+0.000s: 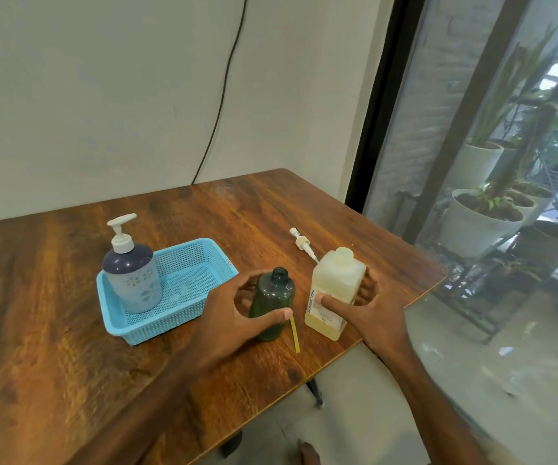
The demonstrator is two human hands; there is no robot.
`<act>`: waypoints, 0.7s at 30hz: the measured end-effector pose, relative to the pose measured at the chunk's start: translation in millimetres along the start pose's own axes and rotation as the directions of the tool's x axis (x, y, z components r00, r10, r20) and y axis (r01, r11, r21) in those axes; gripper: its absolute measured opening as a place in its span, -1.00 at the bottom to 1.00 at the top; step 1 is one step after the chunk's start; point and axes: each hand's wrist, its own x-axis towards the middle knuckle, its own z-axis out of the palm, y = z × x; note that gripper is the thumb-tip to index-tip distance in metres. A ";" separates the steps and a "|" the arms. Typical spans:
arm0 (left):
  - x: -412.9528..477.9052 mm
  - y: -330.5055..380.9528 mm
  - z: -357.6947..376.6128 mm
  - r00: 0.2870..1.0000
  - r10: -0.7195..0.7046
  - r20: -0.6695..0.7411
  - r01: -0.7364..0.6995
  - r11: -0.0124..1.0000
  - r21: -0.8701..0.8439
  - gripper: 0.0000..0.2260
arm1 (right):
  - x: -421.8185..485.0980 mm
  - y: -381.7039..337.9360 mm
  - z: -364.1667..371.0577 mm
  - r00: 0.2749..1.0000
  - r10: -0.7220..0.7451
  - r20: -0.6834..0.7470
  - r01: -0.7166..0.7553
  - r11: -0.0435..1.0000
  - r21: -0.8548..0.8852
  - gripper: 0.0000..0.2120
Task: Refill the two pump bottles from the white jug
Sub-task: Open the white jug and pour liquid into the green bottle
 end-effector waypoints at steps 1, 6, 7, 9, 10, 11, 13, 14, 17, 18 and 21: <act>-1.8 0.8 0.6 1.000 0.010 -0.011 -0.010 1.000 0.001 -0.38 | 1.0 -2.1 -0.1 1.000 -0.009 0.007 0.009 1.000 -0.011 -0.13; 0.7 3.5 -1.2 0.997 0.050 -0.063 -0.049 0.999 0.007 -0.44 | 7.3 -10.4 -0.2 0.997 -0.073 0.037 0.077 0.990 -0.118 -0.26; 0.6 3.9 -1.4 0.996 0.056 -0.075 -0.056 0.998 0.005 -0.44 | 8.3 -10.5 -1.1 0.996 -0.077 0.046 0.082 0.988 -0.133 -0.26; -1.6 3.2 -1.1 0.993 0.072 -0.089 -0.072 0.997 -0.001 -0.40 | 9.1 -10.7 -3.3 0.995 -0.083 0.063 0.092 0.981 -0.170 -0.23; -3.3 3.2 -0.5 0.992 0.082 -0.094 -0.081 0.997 0.006 -0.37 | 8.9 -10.6 -4.6 0.994 -0.089 0.069 0.101 0.976 -0.192 -0.19; -5.3 3.4 0.2 0.990 0.096 -0.104 -0.095 0.995 0.018 -0.35 | 8.3 -10.3 -6.0 0.992 -0.098 0.076 0.112 0.971 -0.211 -0.17; -9.2 4.2 3.7 0.983 0.126 -0.134 -0.124 0.992 0.023 -0.35 | 8.0 -10.4 -9.6 0.989 -0.111 0.096 0.131 0.961 -0.242 -0.16; -11.8 4.9 4.8 0.980 0.133 -0.146 -0.131 0.991 0.023 -0.34 | 7.2 -11.4 -10.8 0.987 -0.117 0.106 0.141 0.956 -0.258 -0.17; -17.6 4.6 8.0 0.978 0.151 -0.146 -0.145 0.988 0.050 -0.32 | 4.2 -14.0 -13.2 0.981 -0.135 0.137 0.174 0.929 -0.327 -0.18; -18.9 4.5 8.9 0.977 0.154 -0.144 -0.148 0.987 0.056 -0.31 | 3.5 -14.7 -13.9 0.980 -0.135 0.146 0.178 0.922 -0.343 -0.17; -21.8 5.7 10.1 0.975 0.166 -0.149 -0.161 0.986 0.044 -0.31 | 1.2 -16.2 -15.4 0.975 -0.148 0.167 0.201 0.904 -0.377 -0.16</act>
